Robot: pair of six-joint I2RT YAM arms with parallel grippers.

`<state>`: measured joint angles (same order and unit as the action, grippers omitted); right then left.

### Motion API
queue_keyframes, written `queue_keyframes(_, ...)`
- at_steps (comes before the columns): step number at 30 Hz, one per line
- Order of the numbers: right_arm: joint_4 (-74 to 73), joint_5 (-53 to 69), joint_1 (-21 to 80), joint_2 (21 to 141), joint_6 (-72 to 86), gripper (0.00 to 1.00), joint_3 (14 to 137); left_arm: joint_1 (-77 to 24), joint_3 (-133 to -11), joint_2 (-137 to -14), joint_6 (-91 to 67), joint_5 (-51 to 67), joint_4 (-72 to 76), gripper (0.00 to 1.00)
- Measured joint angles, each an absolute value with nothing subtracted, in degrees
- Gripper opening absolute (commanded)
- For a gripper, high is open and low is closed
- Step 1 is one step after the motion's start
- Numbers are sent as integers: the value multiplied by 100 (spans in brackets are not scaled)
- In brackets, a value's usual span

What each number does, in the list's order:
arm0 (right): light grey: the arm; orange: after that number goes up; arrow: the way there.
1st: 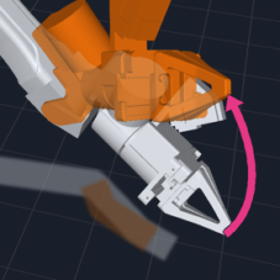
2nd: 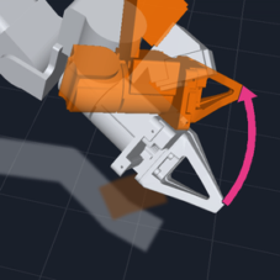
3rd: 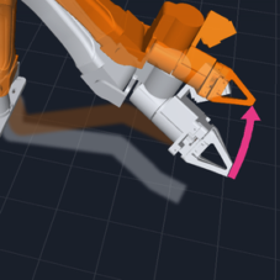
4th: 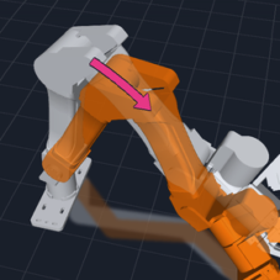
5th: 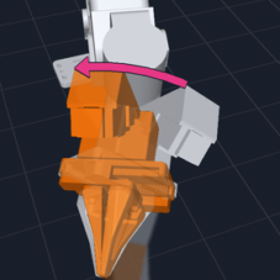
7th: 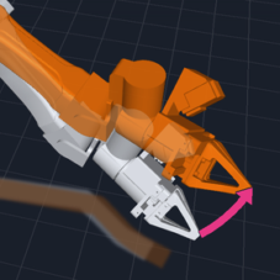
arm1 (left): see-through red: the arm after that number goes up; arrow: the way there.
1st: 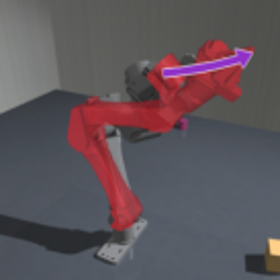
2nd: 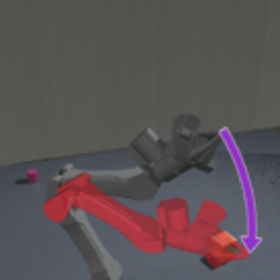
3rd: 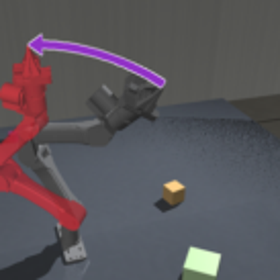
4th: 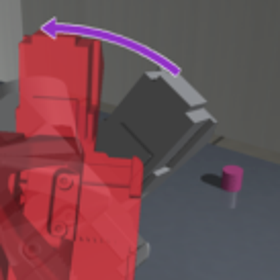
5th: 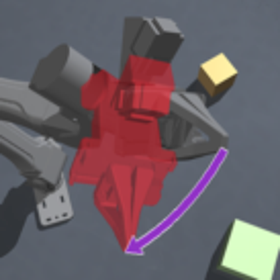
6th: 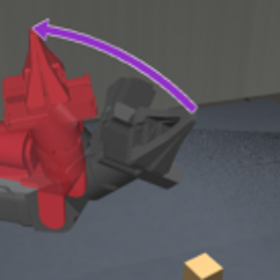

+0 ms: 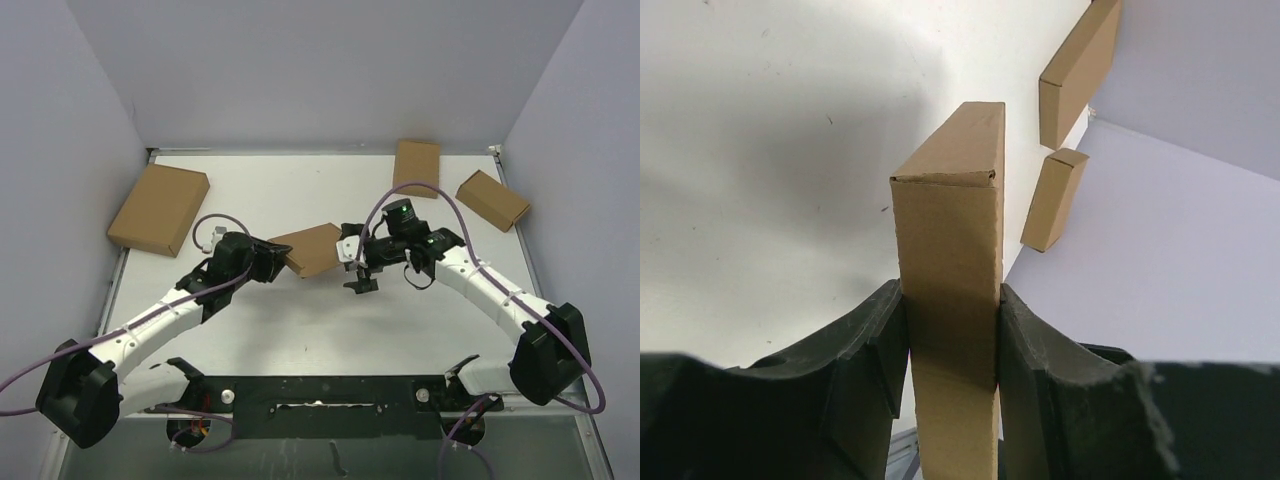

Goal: Fold the paper box

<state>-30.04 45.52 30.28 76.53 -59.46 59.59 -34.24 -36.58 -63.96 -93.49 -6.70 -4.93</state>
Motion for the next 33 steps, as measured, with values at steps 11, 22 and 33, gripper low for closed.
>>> queue_keyframes(11,-1645,3089,3673,7804,-5920,90,5277,-3402,-3820,-6539,-9736,-532,-849,28)
queue_keyframes(22,-692,2303,3911,7891,-5889,69,4816,-3361,-3828,-6573,-9937,-464,-869,29)
queue_keyframes(33,-196,1992,4093,7940,-5835,41,4600,-3321,-3830,-6650,-10068,-434,-871,33)
